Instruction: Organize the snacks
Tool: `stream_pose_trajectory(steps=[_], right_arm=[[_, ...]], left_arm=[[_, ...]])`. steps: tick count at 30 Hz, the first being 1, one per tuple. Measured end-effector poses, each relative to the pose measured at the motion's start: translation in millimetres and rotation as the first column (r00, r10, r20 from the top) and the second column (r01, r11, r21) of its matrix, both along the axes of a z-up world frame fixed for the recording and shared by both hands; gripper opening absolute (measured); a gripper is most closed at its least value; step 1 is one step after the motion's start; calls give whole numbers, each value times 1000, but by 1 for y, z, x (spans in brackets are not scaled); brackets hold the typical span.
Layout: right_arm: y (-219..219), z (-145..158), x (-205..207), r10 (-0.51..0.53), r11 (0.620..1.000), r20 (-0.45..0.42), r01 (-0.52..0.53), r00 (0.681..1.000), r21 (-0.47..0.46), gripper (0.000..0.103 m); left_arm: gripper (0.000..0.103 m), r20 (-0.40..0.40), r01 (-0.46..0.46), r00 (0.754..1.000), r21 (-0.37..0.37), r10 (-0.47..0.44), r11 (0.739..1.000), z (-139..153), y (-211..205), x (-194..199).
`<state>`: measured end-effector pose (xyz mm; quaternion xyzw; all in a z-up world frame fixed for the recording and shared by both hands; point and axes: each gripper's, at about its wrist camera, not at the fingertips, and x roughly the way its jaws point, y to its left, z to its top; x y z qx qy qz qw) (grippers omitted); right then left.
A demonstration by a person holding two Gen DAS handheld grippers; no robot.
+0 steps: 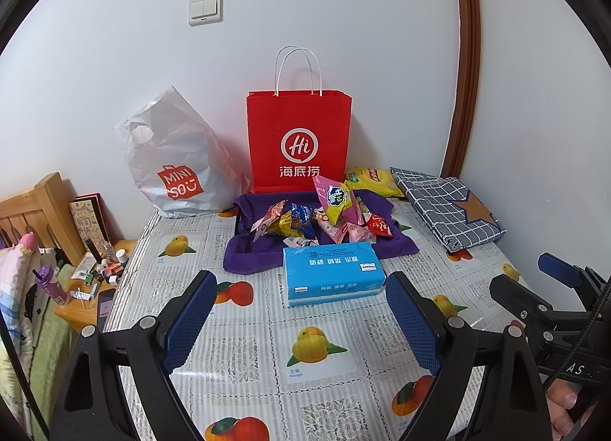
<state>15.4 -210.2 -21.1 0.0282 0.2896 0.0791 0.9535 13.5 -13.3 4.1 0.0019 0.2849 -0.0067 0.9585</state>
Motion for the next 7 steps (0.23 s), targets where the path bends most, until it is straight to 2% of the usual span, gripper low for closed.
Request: stream_pose_trajectory(steps=[7], right_arm=[[0,0,0,0,1000,-1,0,1000,0,102]], left_arm=[[90,-2,-10,1000,0,10,1000,1,3,0]])
